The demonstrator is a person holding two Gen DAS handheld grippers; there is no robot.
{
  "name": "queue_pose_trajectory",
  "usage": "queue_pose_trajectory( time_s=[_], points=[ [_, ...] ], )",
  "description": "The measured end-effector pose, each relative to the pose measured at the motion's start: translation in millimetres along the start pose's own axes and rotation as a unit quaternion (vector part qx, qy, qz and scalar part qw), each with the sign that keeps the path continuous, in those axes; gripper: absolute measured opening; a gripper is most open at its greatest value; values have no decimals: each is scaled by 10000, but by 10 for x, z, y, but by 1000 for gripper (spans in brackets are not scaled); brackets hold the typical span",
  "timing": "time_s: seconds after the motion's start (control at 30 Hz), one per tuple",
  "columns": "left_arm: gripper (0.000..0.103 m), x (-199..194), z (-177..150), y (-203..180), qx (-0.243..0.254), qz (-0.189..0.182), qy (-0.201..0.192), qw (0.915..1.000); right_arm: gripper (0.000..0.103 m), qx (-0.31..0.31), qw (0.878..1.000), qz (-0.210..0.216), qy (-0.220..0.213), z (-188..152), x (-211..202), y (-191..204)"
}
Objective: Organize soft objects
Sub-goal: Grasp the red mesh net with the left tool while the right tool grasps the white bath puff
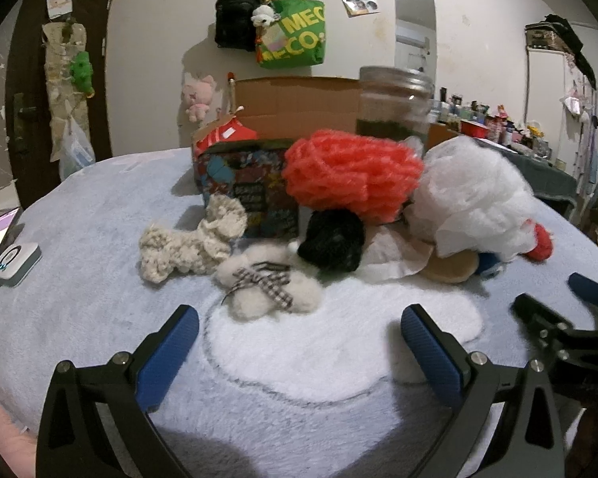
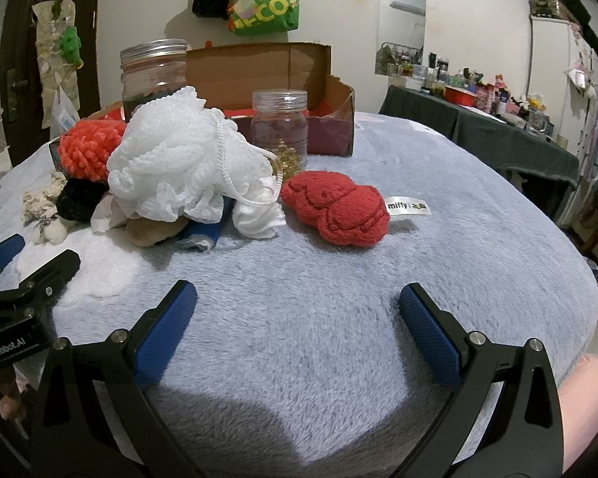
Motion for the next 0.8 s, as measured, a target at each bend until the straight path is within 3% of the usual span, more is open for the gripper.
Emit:
queue_pose_trajectory(
  time_s=[0.4,0.6,0.8],
  points=[
    [103,-138,416,-58,254,-499,-290,9980,103,35,9981,507,-349,380,-214,-93],
    [103,-80,658,-51,415,-744,-272,9960,103,-175,9883,1501,-201,689,-99,-102],
    [103,41,802,-58,703,-916,-131,9932,103,-551,9758,2116,-1,915,49,-55]
  ],
)
Point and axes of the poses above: each gripper's, at about its wrist camera, not at the fingertips, and x roughly the way its jaws point, y to its left, z to its top, the point moved 1 cm from there along x, roughly the way its jaws point, and after that the axes turned 2 degrees about x, right-handed, at the moved point
